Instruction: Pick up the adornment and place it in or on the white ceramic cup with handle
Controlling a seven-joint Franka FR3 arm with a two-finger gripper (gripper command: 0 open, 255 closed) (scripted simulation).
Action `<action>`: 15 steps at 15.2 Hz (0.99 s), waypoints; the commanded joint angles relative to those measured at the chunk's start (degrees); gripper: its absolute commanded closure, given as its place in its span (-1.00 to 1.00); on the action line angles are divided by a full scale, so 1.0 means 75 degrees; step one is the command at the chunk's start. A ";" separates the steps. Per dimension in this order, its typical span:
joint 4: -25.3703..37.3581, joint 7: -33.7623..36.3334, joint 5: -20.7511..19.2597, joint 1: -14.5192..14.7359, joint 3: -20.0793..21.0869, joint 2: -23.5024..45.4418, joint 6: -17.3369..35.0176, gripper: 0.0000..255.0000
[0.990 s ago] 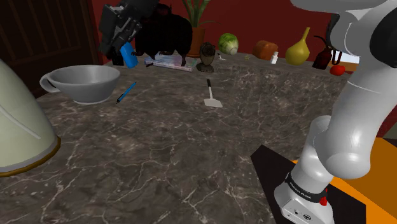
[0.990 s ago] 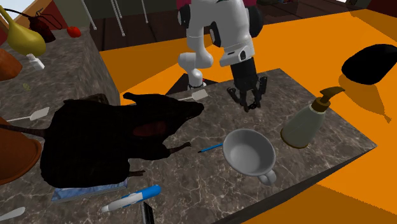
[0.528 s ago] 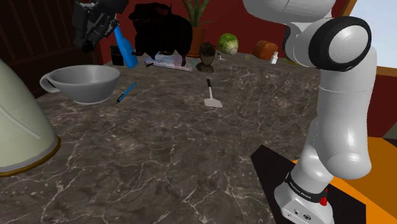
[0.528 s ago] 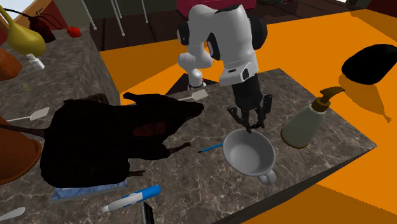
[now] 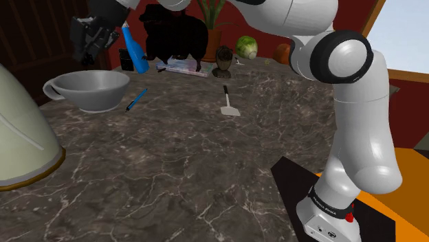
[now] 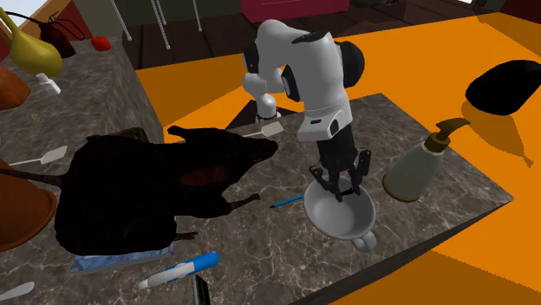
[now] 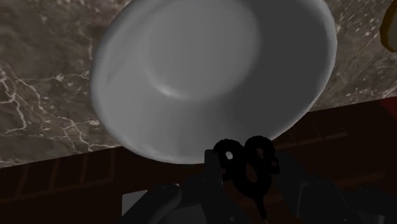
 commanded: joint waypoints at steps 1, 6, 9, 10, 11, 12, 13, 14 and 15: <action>-0.0401 -0.0073 0.0059 -0.0064 0.0010 -0.0107 0.0292 1.00; -0.1212 -0.0202 0.0168 -0.0155 0.0033 -0.0294 0.0903 1.00; -0.1229 -0.0205 0.0170 -0.0157 0.0034 -0.0298 0.0917 1.00; -0.1229 -0.0205 0.0170 -0.0157 0.0034 -0.0298 0.0917 1.00; -0.1229 -0.0205 0.0170 -0.0157 0.0034 -0.0298 0.0917 1.00; -0.1229 -0.0205 0.0170 -0.0157 0.0034 -0.0298 0.0917 1.00; -0.1229 -0.0205 0.0170 -0.0157 0.0034 -0.0298 0.0917 1.00; -0.1227 -0.0205 0.0170 -0.0156 0.0033 -0.0297 0.0915 1.00; -0.1227 -0.0205 0.0170 -0.0156 0.0033 -0.0297 0.0915 -1.00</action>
